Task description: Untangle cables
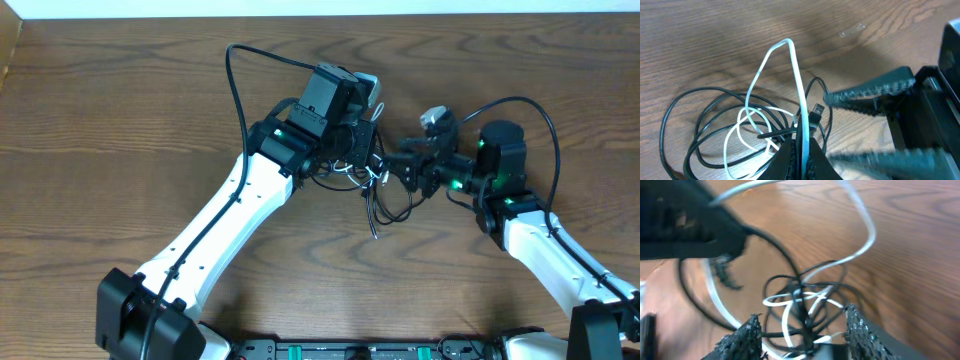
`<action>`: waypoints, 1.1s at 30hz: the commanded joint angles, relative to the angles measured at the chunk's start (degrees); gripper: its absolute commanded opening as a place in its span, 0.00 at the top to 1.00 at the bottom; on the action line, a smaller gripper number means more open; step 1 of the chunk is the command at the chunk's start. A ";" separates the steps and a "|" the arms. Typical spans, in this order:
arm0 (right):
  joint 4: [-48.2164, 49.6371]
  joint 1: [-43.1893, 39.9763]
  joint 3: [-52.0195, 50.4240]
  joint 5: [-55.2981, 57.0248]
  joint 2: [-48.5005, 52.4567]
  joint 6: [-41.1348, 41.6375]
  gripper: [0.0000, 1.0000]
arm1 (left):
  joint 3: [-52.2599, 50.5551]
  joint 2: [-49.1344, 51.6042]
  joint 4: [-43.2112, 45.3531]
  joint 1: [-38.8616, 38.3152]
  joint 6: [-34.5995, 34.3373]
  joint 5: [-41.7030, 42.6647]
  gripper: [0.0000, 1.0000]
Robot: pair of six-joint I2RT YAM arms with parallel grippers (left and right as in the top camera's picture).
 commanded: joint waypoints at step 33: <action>-4.31 2.67 0.50 4.81 -0.17 -10.38 0.80 | -0.22 -0.20 0.59 0.13 -0.81 1.95 0.92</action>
